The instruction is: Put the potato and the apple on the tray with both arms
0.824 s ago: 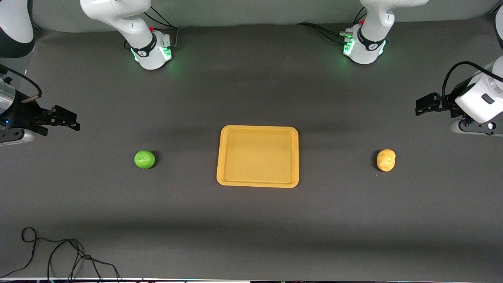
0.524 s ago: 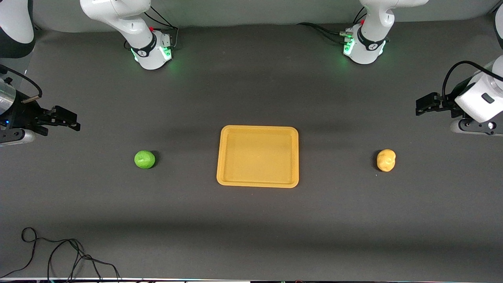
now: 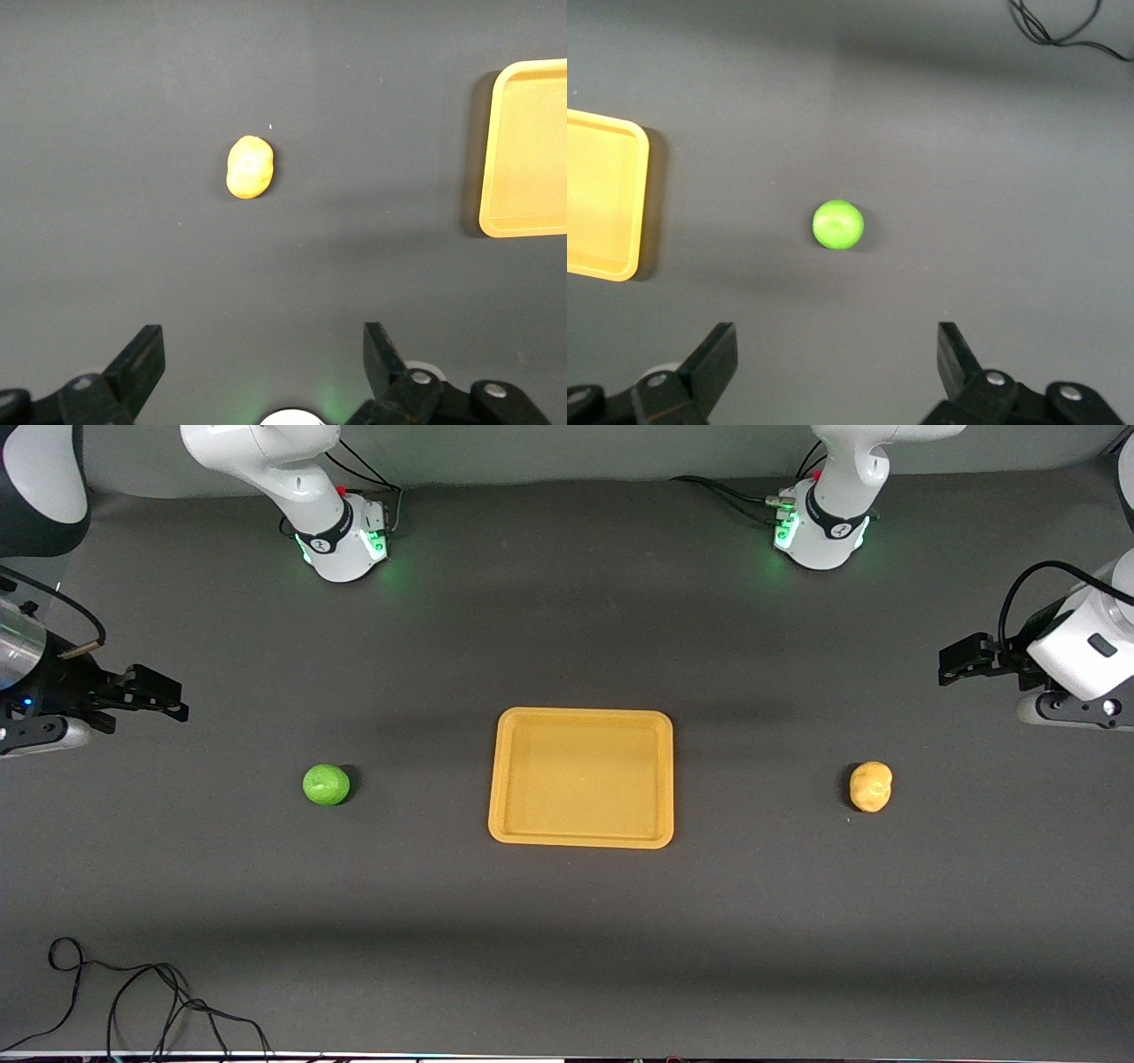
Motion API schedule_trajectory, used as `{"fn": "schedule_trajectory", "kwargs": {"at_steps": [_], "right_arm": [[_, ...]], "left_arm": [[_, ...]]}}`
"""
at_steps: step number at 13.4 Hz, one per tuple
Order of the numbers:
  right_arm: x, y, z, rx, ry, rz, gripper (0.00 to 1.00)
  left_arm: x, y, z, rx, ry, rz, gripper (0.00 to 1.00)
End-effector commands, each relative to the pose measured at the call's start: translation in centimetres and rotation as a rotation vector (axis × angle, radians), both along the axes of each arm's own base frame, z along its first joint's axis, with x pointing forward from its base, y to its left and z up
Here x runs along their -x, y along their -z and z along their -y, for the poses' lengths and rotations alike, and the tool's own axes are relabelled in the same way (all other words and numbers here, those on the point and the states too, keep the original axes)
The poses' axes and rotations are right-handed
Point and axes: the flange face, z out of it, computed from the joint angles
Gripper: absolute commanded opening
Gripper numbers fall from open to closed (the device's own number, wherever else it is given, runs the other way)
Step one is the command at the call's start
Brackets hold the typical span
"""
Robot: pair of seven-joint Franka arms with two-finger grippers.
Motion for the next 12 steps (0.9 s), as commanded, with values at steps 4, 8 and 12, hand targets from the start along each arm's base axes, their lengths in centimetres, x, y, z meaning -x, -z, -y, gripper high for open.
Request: {"fn": "schedule_trajectory", "kwargs": {"at_steps": [4,8,12], "right_arm": [[0.3,-0.2,-0.3,0.019,0.016,0.004,1.0],[0.3,-0.3,-0.8,0.019,0.008,0.005,1.0],[0.4,0.0,-0.2,0.019,0.017,-0.001,1.0]], "left_arm": [[-0.3,11.7,-0.7,-0.011,0.013,0.029,1.0],[0.5,23.8,-1.6,-0.005,0.089,0.115,1.0],[0.0,33.0,-1.1,-0.017,0.174,0.138,1.0]]}}
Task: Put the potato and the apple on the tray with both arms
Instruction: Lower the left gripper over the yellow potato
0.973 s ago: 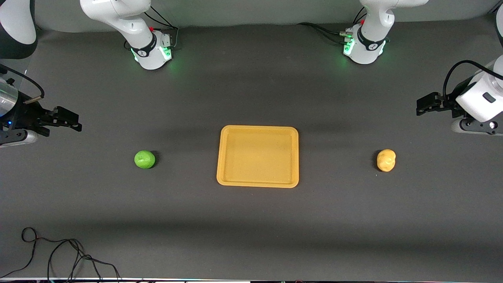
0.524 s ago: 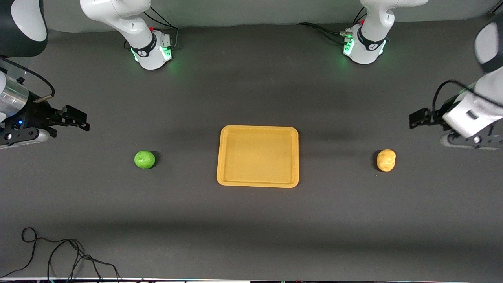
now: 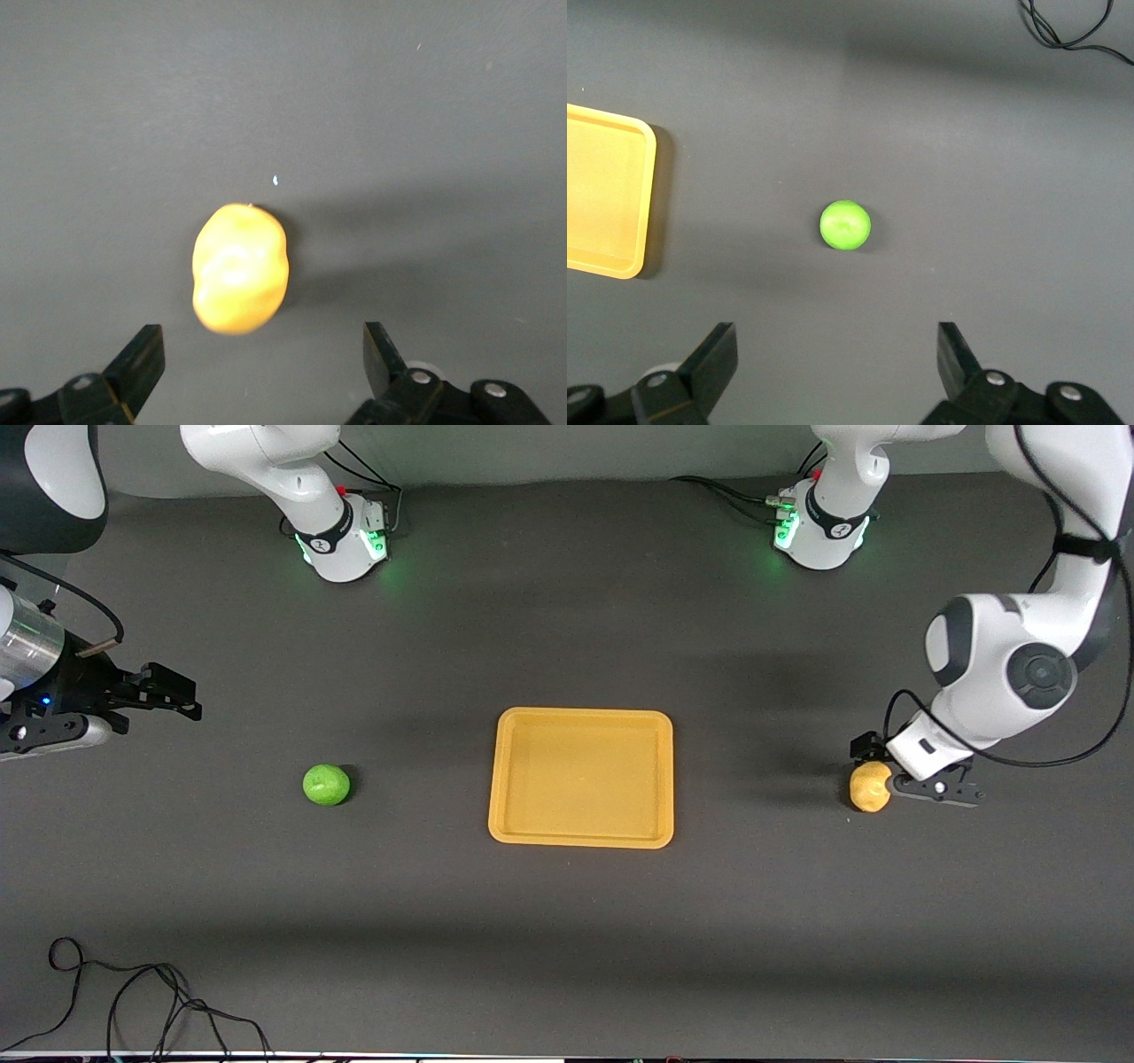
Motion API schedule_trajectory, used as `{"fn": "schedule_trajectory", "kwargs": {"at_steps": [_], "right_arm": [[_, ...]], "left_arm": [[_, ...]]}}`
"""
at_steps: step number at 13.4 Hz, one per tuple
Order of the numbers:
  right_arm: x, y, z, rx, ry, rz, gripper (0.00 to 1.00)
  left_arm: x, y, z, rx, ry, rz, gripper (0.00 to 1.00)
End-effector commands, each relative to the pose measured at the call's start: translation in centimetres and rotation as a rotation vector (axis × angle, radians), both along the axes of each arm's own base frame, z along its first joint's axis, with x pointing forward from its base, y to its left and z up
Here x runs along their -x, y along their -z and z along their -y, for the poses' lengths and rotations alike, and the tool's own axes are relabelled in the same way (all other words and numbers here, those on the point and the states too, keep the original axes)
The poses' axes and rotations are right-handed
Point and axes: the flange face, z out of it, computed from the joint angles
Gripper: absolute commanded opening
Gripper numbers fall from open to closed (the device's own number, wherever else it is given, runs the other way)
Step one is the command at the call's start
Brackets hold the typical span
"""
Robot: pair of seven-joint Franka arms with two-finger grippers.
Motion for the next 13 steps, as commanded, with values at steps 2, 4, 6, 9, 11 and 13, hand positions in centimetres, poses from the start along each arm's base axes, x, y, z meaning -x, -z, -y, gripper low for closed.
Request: {"fn": "schedule_trajectory", "kwargs": {"at_steps": [2,4,6,9,11,13], "right_arm": [[0.2,0.0,0.0,0.019,0.016,0.001,1.0],[0.2,0.1,-0.1,0.019,0.015,0.003,1.0],[0.2,0.1,-0.2,0.019,0.013,0.003,1.0],[0.2,0.0,-0.1,0.019,0.013,0.004,1.0],[0.2,0.0,-0.1,0.019,0.013,0.004,1.0],[0.2,-0.1,-0.1,0.018,0.015,0.009,1.0]], "left_arm": [[0.0,5.5,0.0,-0.036,0.09,0.024,1.0],[-0.2,6.9,0.0,-0.042,0.105,0.039,1.0],[-0.2,8.1,0.0,-0.04,0.108,0.046,1.0],[-0.1,9.3,0.1,-0.037,0.109,0.041,1.0],[0.0,9.6,0.1,-0.037,0.108,0.036,0.77],[0.0,9.6,0.0,-0.037,0.106,0.035,0.33]]}}
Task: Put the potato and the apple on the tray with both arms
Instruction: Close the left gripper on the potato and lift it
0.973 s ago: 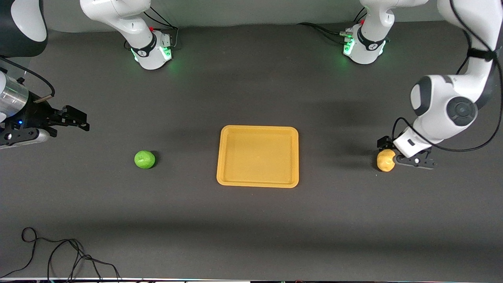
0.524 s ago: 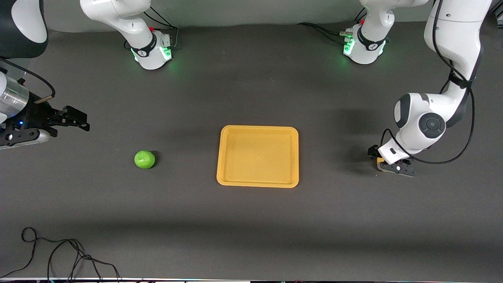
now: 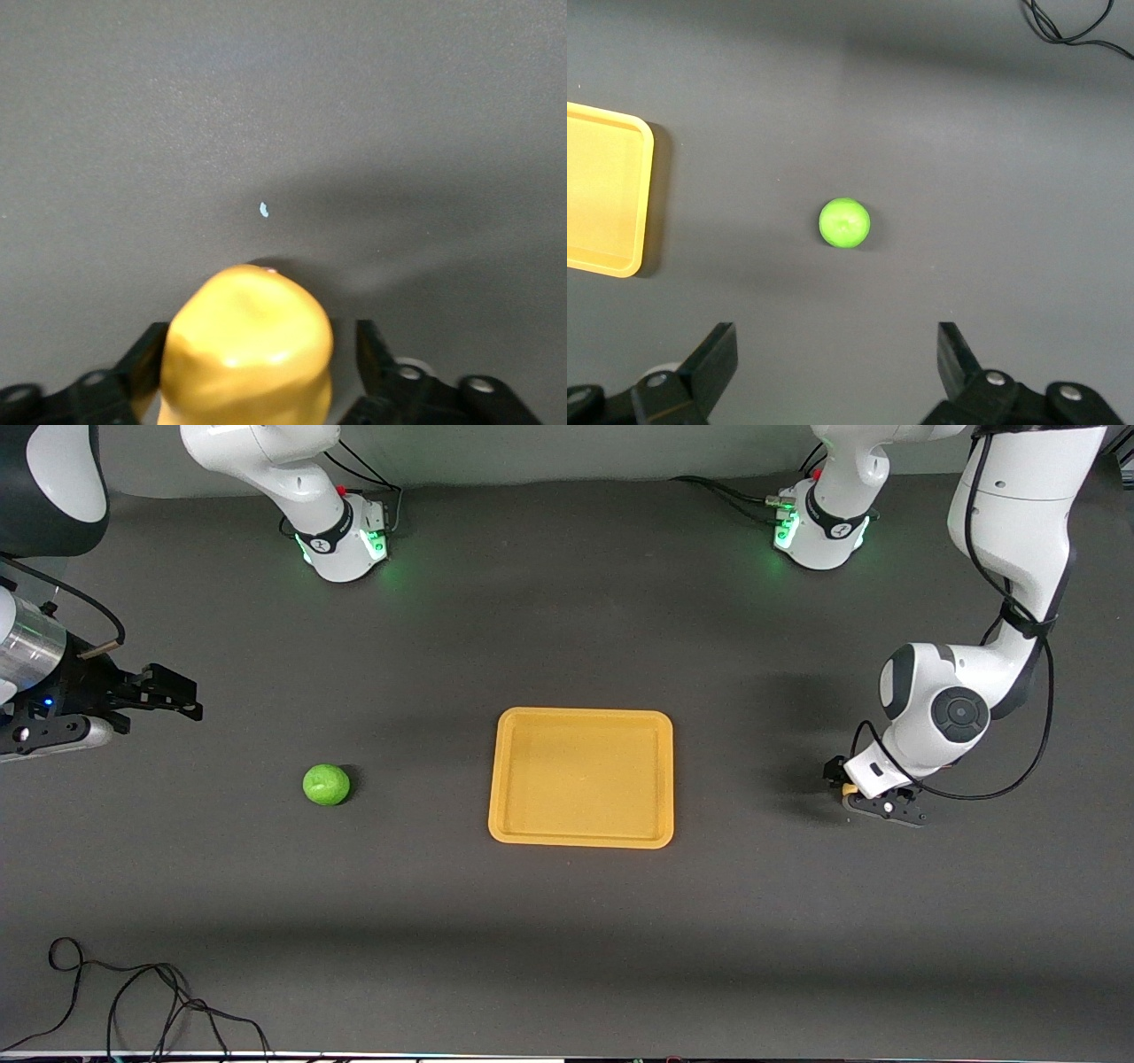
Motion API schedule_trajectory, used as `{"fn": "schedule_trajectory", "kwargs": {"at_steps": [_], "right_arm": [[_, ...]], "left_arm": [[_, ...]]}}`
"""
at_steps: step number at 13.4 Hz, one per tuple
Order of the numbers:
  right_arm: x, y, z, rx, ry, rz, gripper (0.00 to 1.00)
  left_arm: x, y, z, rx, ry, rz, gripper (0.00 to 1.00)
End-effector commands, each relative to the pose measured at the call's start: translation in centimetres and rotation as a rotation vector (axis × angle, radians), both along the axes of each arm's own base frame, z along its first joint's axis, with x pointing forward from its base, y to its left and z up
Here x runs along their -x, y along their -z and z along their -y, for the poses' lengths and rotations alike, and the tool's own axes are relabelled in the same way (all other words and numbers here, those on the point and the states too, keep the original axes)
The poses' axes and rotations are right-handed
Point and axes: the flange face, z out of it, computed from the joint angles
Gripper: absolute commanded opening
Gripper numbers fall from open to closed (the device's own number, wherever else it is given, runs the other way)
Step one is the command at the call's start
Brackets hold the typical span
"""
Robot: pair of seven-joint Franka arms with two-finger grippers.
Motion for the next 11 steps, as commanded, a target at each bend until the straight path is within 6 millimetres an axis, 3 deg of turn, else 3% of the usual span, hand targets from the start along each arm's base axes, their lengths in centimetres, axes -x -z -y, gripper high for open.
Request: {"fn": "schedule_trajectory", "kwargs": {"at_steps": [1,3,4,5,8,11], "right_arm": [[0.3,-0.7,0.0,0.017,0.017,0.019,1.0],[0.4,-1.0,0.7,0.017,0.026,0.022,1.0],[0.4,-1.1,0.9,0.017,0.032,0.025,1.0],[0.4,-1.0,0.9,0.018,0.032,0.022,1.0],[-0.2,-0.2,0.9,0.021,0.054,0.033,1.0],[-0.1,-0.8,0.5,0.026,0.045,0.044,1.0]], "left_arm": [[0.1,-0.1,-0.3,-0.006,0.019,0.009,0.17],[0.0,-0.4,-0.3,-0.006,0.014,0.008,0.03],[-0.3,-1.3,-0.3,-0.007,0.01,0.014,0.02],[-0.9,-3.8,-1.1,-0.015,-0.008,0.019,0.0],[-3.4,-14.0,-3.1,-0.036,-0.062,-0.076,0.0],[-5.9,-22.2,-0.9,0.054,-0.206,-0.135,0.0]]}}
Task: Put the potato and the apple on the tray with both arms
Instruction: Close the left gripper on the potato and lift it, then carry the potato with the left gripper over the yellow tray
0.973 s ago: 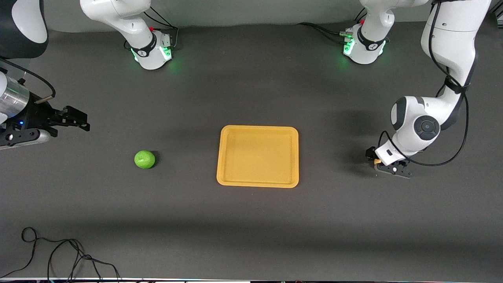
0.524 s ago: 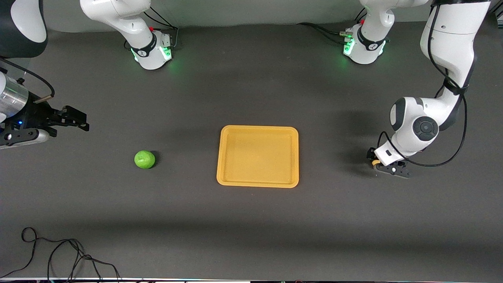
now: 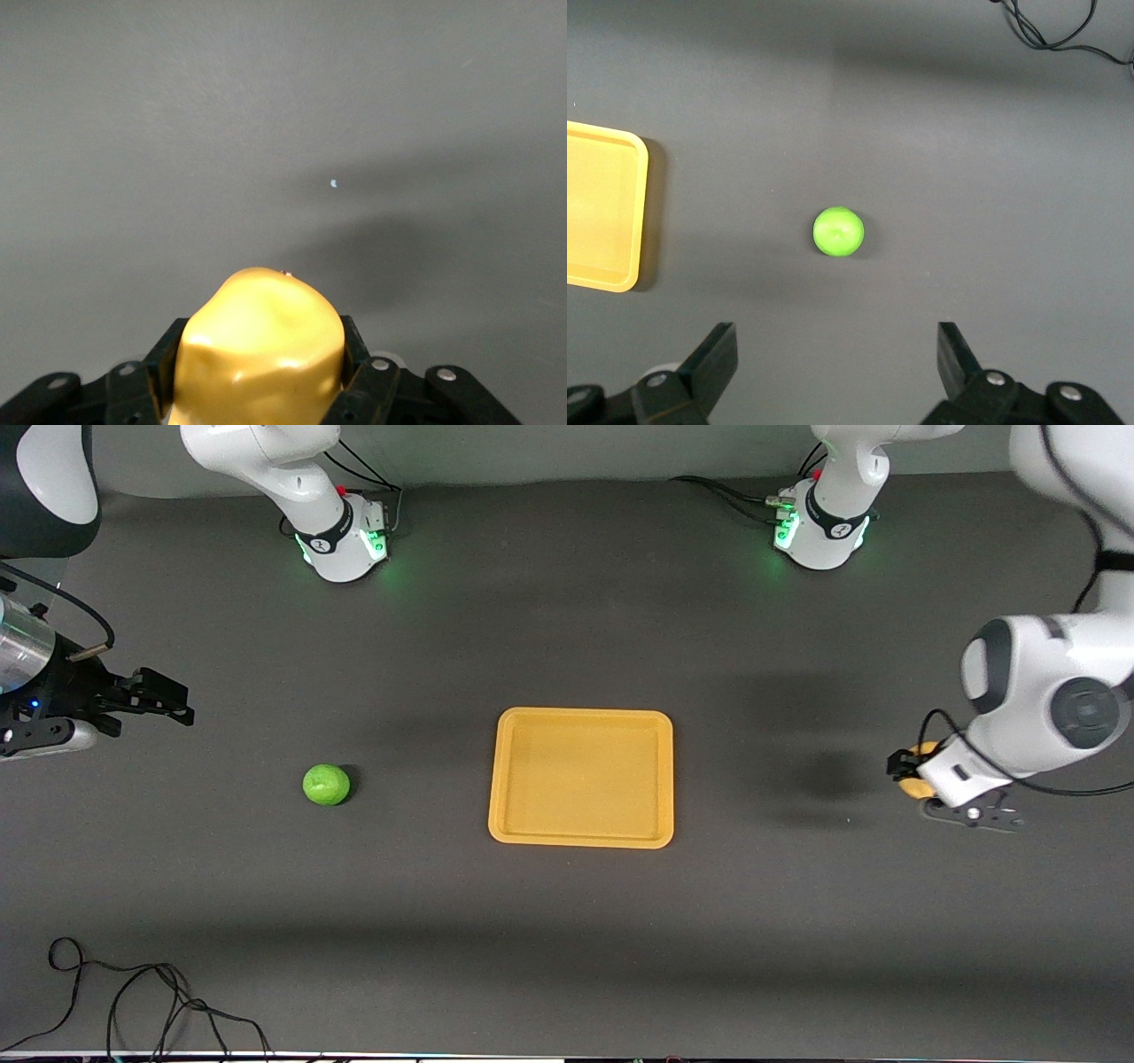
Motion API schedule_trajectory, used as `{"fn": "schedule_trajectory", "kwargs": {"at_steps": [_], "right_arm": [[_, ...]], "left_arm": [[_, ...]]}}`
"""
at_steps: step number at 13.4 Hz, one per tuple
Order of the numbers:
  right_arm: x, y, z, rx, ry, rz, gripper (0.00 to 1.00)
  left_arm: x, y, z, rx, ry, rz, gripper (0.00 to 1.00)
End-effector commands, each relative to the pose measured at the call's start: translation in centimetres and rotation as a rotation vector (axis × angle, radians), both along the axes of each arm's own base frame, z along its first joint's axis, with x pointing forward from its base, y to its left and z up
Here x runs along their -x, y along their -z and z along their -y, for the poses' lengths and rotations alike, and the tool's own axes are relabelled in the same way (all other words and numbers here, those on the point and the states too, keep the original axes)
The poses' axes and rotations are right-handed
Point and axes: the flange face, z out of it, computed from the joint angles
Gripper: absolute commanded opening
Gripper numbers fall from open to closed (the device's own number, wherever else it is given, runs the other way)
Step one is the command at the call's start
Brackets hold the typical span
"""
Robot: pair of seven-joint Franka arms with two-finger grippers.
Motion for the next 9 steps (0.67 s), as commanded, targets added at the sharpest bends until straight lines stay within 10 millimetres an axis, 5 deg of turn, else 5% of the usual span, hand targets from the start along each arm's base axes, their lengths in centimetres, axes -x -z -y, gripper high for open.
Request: {"fn": "schedule_trajectory", "kwargs": {"at_steps": [1,3,5,7,9], "right_arm": [[0.1,-0.4,-0.2,0.028,0.017,0.019,1.0],[-0.1,0.1,-0.3,0.03,0.017,0.016,1.0],[-0.2,0.5,-0.3,0.032,0.017,0.019,1.0],[-0.2,0.5,-0.2,0.038,0.016,0.018,1.0],[-0.2,0.7,-0.1,0.038,0.017,0.015,1.0]], "left_arm": [[-1.9,-5.5,4.2,0.072,-0.14,-0.014,0.0],[-1.9,-7.5,11.4,0.068,-0.22,0.002,0.0],[-0.6,-6.8,20.9,0.073,-0.272,0.008,0.0],[0.5,-4.3,29.1,0.079,-0.308,0.026,0.0],[2.1,1.0,35.8,0.087,-0.303,0.043,0.0]]}}
